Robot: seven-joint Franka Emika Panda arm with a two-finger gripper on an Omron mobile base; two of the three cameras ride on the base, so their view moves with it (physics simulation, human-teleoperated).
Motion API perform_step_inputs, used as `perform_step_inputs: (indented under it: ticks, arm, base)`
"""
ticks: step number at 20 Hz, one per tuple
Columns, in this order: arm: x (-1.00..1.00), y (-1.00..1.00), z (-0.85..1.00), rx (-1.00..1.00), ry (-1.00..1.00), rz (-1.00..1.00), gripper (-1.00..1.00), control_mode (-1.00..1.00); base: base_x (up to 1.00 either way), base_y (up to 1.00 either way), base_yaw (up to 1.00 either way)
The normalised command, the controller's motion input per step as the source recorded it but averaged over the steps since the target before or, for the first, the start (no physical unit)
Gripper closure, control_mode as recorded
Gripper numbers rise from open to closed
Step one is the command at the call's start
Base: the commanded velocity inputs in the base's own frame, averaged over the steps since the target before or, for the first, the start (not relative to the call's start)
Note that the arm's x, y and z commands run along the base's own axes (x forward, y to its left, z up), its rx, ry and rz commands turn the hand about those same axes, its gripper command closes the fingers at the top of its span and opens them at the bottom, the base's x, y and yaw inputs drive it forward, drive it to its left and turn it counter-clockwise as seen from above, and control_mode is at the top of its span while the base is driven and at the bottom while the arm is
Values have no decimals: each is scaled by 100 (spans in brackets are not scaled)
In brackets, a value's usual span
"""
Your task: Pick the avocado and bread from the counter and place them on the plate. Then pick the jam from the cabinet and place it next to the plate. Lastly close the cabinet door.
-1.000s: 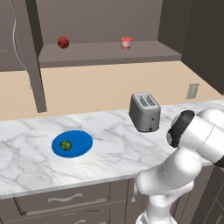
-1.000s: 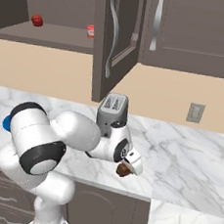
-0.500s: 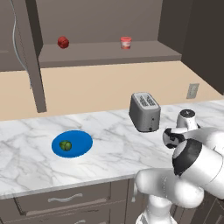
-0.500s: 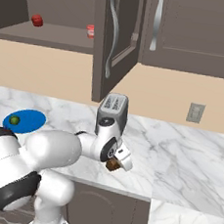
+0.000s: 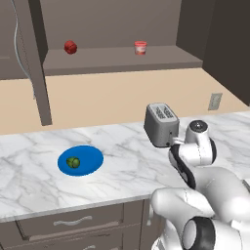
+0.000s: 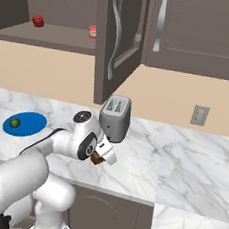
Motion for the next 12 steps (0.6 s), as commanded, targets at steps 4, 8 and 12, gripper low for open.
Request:
perform_step_inputs:
  ticks: [4, 8, 12]
  arm:
    - [-2, 38, 69, 0, 0, 0, 100, -100]
    - [0, 41, 49, 1, 0, 0, 100, -100]
    - [0, 53, 34, 3, 0, 4, 100, -100]
  base:
    - [0, 0, 0]
    - [0, 0, 0]
    - [0, 0, 0]
